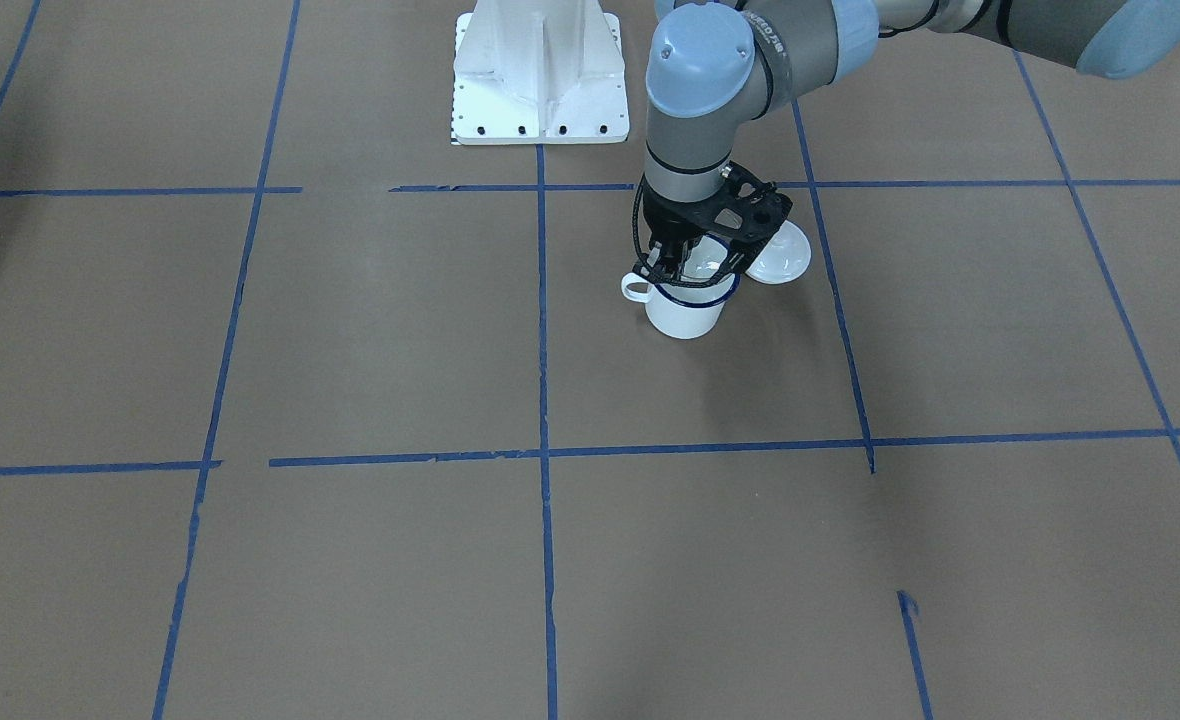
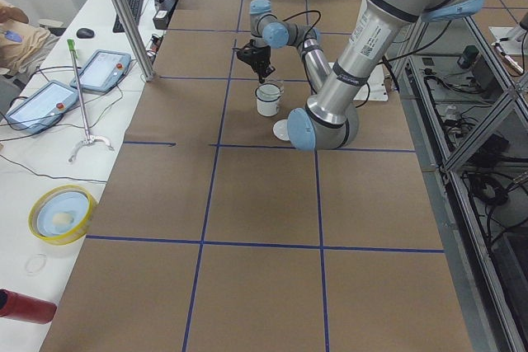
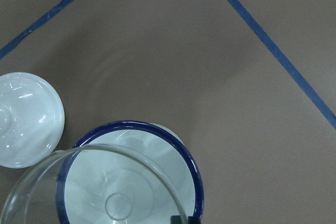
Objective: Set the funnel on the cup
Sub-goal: 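Lower the funnel into the mug's opening and open the left gripper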
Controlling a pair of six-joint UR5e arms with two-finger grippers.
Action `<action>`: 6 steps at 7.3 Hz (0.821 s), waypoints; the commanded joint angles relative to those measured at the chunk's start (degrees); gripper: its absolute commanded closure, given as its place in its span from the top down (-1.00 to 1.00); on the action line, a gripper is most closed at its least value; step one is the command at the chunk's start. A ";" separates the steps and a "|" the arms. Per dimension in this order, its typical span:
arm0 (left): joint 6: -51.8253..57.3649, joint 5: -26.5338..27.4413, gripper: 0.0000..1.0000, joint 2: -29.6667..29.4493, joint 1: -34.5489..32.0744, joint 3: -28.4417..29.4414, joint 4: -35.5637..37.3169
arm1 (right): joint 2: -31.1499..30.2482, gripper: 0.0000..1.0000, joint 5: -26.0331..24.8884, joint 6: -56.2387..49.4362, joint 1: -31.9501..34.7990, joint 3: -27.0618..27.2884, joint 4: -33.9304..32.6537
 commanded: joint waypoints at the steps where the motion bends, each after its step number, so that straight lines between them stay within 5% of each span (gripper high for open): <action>1: 0.86 0.02 -1.00 -0.09 0.01 0.92 -1.03 | 0.00 1.00 0.02 0.00 0.00 0.07 0.00; 6: 3.24 0.11 -1.00 0.26 0.01 1.44 -1.11 | 0.00 1.00 0.02 0.00 0.00 0.07 0.00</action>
